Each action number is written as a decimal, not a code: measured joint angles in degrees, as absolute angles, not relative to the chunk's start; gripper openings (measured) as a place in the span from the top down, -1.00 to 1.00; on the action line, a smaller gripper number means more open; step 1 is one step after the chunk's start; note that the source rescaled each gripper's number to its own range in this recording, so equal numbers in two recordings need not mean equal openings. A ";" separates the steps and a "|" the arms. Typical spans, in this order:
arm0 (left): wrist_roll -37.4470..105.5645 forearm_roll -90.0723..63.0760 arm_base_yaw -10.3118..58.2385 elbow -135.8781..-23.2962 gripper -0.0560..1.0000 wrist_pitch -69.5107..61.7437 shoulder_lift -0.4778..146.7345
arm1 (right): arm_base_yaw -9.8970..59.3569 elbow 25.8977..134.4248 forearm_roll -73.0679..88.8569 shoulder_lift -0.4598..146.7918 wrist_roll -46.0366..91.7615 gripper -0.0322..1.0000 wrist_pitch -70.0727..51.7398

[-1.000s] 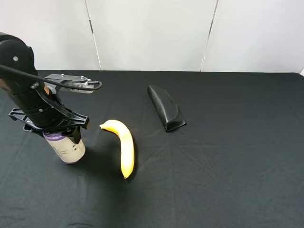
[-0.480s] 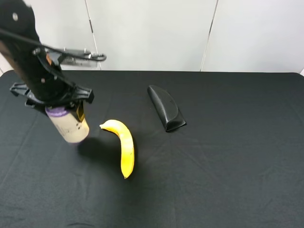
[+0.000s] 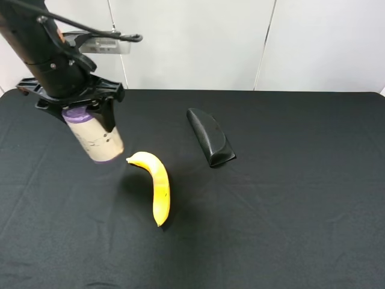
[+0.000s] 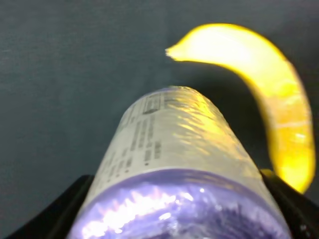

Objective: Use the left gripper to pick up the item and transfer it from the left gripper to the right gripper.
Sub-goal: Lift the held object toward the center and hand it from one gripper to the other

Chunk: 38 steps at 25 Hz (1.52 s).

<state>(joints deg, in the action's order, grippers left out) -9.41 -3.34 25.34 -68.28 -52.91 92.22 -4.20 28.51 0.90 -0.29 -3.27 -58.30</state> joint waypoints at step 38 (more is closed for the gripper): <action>34.81 -65.97 25.34 -59.05 0.86 -44.52 92.42 | -4.20 28.51 3.11 -0.29 -3.33 -1.00 -58.12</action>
<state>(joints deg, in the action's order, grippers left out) 34.81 -65.97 25.34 -59.05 -44.52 92.42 -4.20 28.51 3.11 -0.29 -3.33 -58.12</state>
